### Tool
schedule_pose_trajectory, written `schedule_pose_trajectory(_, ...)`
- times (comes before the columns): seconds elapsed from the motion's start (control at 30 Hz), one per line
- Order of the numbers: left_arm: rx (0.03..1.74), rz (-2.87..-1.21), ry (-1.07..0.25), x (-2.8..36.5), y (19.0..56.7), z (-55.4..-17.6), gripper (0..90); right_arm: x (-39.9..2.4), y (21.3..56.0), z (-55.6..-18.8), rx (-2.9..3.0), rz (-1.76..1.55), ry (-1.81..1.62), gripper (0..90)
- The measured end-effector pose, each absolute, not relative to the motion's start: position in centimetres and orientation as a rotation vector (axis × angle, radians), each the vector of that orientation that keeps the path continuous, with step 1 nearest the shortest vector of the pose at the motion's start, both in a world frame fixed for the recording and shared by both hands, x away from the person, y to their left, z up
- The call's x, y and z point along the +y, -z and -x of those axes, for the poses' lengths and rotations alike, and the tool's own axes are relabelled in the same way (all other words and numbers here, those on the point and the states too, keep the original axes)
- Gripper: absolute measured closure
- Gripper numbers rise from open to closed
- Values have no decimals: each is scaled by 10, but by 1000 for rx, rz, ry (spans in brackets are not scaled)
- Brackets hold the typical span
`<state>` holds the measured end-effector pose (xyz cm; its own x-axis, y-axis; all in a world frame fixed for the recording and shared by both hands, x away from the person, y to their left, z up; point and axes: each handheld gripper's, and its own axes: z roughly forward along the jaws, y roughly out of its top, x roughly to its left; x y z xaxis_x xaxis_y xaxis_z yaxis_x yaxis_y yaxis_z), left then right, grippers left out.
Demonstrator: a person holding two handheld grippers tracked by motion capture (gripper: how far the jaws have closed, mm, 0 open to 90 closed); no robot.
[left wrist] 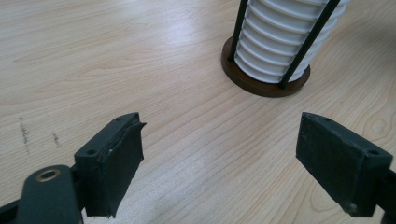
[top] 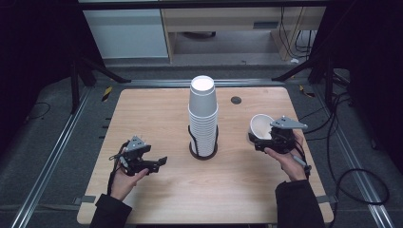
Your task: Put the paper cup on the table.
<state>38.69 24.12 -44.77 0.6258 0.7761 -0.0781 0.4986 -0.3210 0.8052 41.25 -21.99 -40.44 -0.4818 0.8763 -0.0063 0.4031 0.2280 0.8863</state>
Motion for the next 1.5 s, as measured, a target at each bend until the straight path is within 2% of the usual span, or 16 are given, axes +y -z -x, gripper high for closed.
schedule_pose_trajectory(0.8, 1016, -1975, -431, 249, 446, -387, 146, -258, 435, -429, 1982, -1341, -933, 143)
schedule_pose_trajectory(1.5, 1019, -1972, -443, 251, 446, -386, 148, -265, 458, -438, 2036, -1400, -868, 139)
